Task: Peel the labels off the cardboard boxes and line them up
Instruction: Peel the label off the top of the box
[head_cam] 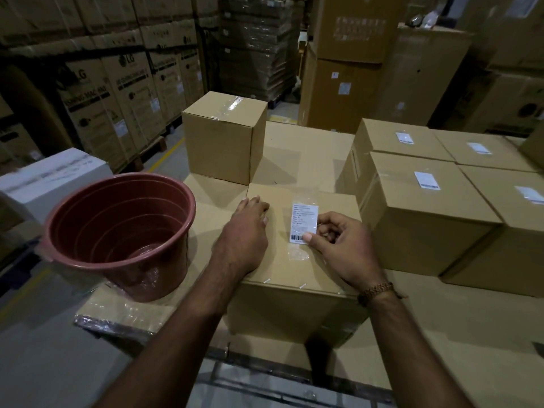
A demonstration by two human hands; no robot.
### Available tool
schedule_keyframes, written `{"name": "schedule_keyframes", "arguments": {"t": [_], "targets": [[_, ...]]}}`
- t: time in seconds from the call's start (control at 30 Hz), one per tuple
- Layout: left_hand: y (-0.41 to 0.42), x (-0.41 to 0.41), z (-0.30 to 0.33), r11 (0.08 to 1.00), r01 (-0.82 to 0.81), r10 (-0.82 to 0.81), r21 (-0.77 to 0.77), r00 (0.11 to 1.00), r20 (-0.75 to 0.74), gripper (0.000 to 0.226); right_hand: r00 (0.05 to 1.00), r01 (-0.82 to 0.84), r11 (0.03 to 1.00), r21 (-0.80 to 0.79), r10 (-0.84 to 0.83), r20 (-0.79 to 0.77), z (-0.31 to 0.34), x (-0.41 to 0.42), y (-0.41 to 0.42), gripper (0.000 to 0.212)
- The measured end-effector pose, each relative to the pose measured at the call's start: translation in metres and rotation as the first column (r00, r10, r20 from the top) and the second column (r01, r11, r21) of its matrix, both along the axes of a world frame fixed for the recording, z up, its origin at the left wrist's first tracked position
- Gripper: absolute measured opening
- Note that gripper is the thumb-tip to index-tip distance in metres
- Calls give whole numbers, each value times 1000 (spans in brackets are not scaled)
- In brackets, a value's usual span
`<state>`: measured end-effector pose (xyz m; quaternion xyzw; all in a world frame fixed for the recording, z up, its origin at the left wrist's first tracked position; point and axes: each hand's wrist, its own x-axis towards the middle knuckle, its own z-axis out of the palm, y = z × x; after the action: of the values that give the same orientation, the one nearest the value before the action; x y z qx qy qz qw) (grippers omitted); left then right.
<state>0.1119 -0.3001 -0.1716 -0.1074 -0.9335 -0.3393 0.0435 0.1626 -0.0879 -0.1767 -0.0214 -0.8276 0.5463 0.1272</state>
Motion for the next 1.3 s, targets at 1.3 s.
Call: {"name": "schedule_keyframes", "arguments": {"t": [1.3], "targets": [[-1, -1, -1, 1000, 10, -10, 15, 1000, -14, 39, 998, -47, 984, -173, 55, 41, 10, 4, -1, 16]]}}
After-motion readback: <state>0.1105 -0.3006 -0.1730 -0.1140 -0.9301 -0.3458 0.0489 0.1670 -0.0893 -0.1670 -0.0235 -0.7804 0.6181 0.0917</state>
